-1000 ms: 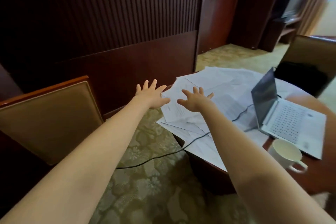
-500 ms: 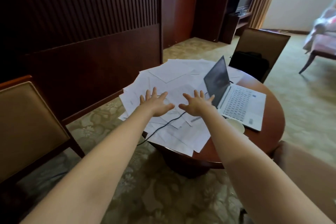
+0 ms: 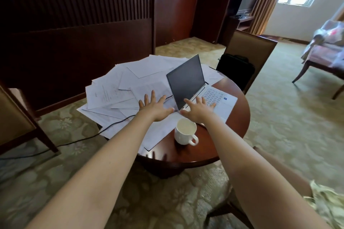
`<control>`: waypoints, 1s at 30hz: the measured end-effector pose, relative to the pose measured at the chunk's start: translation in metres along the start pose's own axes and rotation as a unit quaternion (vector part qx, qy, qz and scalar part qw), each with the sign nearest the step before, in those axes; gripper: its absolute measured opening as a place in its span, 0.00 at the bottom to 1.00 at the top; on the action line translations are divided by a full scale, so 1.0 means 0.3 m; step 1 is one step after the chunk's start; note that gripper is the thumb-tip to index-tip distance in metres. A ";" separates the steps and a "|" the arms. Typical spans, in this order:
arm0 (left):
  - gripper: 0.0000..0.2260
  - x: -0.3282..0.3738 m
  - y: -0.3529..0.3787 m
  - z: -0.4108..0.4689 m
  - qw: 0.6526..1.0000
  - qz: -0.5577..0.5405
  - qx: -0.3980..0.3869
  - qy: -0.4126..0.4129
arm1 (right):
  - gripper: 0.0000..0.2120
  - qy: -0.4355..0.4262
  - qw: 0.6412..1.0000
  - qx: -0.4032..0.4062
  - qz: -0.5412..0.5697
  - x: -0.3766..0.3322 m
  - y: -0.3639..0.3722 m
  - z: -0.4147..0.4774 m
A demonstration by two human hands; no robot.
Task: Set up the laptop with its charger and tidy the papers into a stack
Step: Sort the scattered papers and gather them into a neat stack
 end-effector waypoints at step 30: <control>0.31 0.518 -0.137 0.694 0.998 0.032 0.038 -0.028 | 0.31 -0.037 0.999 0.004 0.005 0.525 -0.166 0.645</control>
Point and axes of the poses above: each hand's wrist, its own z-axis towards the middle knuckle, its own y-axis out of the palm, x = y × z, the point moved 7 cm from there along z, towards the middle knuckle, and after that the axes turned 4 degrees about -y, right-handed, at the moved point
